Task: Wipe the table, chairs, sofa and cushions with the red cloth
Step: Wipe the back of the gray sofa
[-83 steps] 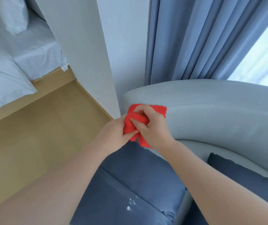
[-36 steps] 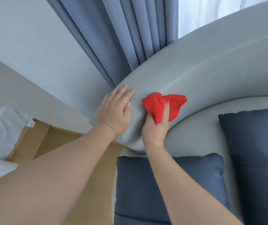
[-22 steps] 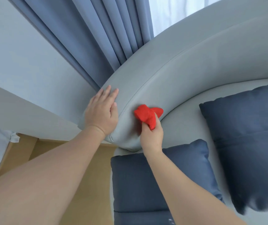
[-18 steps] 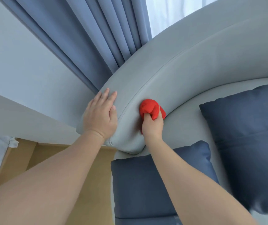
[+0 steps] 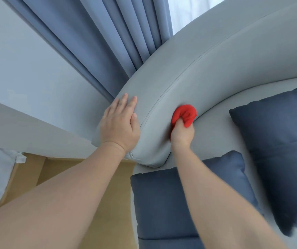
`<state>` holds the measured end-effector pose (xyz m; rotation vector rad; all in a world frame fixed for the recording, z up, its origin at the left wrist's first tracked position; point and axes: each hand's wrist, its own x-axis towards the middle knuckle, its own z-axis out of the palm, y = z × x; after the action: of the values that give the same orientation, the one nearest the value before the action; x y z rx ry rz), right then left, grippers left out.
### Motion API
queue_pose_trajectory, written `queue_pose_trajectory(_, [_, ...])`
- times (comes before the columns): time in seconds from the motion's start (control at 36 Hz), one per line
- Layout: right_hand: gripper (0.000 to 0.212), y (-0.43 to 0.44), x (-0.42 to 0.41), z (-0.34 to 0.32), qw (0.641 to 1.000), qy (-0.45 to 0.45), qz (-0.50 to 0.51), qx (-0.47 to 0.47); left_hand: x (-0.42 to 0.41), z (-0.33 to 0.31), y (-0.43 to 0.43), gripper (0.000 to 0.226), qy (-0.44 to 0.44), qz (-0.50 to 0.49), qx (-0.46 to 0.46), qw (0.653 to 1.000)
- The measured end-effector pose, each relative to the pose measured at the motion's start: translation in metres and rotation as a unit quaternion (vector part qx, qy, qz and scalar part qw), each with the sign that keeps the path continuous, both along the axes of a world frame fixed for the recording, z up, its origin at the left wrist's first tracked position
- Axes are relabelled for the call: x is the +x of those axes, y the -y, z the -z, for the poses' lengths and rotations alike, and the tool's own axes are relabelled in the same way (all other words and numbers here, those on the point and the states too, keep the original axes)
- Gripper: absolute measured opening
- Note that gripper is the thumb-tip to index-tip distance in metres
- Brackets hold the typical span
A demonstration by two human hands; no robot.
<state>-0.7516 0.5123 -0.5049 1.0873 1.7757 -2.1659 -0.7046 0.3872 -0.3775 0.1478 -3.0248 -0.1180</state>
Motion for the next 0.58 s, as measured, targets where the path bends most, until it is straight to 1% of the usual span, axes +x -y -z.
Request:
queue_pose_trajectory(0.06, [0.025,0.022,0.029,0.003,0.999,0.029,-0.012,-0.014,0.001,-0.001,0.001,0.057,-0.001,-0.002,-0.004,1.000])
queue_pose_trajectory(0.14, [0.019,0.038,0.063,-0.001,0.997,0.057,-0.037,-0.045,0.001,-0.001,0.002,0.058,0.005,-0.006,-0.009,1.000])
queue_pose_trajectory(0.25, [0.022,0.019,0.089,-0.005,0.986,0.065,-0.140,-0.061,0.002,-0.002,-0.001,0.058,0.010,-0.005,-0.010,1.000])
queue_pose_trajectory(0.31, [0.021,0.003,0.088,-0.003,0.982,0.050,-0.170,-0.063,0.001,-0.002,-0.003,0.058,0.010,-0.007,-0.008,1.000])
queue_pose_trajectory(0.33, [0.019,-0.005,0.083,-0.001,0.984,0.036,-0.163,-0.058,0.001,-0.003,-0.004,0.058,0.010,-0.008,-0.005,1.000])
queue_pose_trajectory(0.39, [0.016,-0.024,0.063,0.005,0.993,0.007,-0.114,-0.036,0.002,-0.003,-0.005,0.057,0.009,-0.007,-0.003,1.000])
queue_pose_trajectory(0.47, [0.017,-0.050,0.014,0.018,0.998,-0.015,-0.055,0.027,0.002,-0.003,-0.003,0.056,0.001,-0.004,-0.004,1.000])
queue_pose_trajectory(0.53, [0.016,-0.057,-0.015,0.027,0.998,-0.024,-0.037,0.047,0.002,-0.002,-0.001,0.056,-0.002,-0.004,-0.002,1.000])
queue_pose_trajectory(0.58, [0.017,-0.051,-0.031,0.037,0.997,-0.012,-0.042,0.066,0.002,-0.001,-0.001,0.055,-0.004,-0.004,-0.001,1.000])
